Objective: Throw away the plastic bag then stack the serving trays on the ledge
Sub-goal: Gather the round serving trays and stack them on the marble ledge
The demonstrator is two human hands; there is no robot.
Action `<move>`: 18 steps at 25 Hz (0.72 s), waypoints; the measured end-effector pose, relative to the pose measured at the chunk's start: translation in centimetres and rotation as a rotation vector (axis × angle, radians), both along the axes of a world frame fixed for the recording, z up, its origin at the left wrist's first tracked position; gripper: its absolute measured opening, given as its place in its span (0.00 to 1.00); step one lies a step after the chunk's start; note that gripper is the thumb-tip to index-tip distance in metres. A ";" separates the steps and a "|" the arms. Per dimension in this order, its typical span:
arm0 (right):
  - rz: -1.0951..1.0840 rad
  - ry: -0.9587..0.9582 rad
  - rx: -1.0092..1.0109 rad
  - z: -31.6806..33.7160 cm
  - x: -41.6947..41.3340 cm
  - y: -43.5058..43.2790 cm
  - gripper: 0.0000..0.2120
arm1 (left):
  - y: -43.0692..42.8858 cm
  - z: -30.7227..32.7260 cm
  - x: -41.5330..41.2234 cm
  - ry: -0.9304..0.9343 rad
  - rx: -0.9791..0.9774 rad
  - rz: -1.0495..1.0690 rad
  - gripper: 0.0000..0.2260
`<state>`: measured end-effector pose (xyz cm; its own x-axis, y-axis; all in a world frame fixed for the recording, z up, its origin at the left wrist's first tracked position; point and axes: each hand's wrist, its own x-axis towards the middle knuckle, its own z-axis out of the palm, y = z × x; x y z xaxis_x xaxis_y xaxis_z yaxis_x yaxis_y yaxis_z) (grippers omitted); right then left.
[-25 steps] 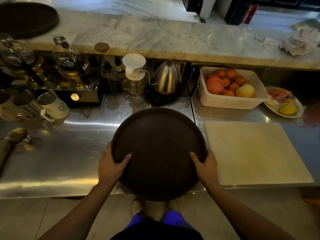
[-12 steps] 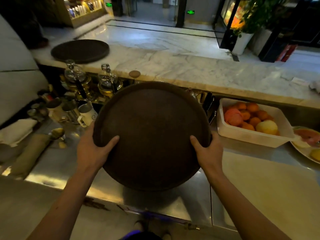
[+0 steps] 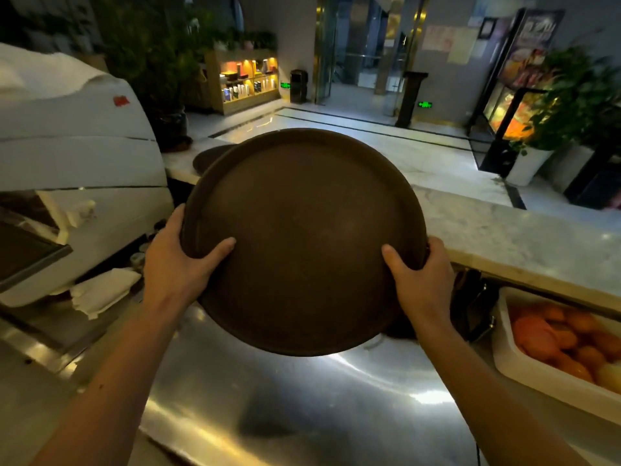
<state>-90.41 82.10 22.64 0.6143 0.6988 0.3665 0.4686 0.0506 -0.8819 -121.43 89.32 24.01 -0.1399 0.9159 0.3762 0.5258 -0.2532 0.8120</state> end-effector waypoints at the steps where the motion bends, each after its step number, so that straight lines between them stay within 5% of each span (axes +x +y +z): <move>1: -0.006 -0.011 0.003 0.8 -0.7 1.8 0.25 | 1.6 0.4 -0.7 -0.023 0.006 -0.001 0.38; 7: -0.010 -0.036 0.021 5.4 -6.1 15.8 0.24 | 15.0 4.4 -5.2 -0.124 0.035 -0.042 0.34; 18: -0.058 0.034 -0.126 10.1 -8.9 41.3 0.30 | 43.8 9.0 -8.7 -0.030 -0.061 -0.090 0.35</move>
<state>-99.30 123.42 32.78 0.6654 0.7010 0.2566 0.4373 -0.0874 -0.8951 -130.12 133.09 32.99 -0.0670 0.9462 0.3166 0.4782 -0.2480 0.8425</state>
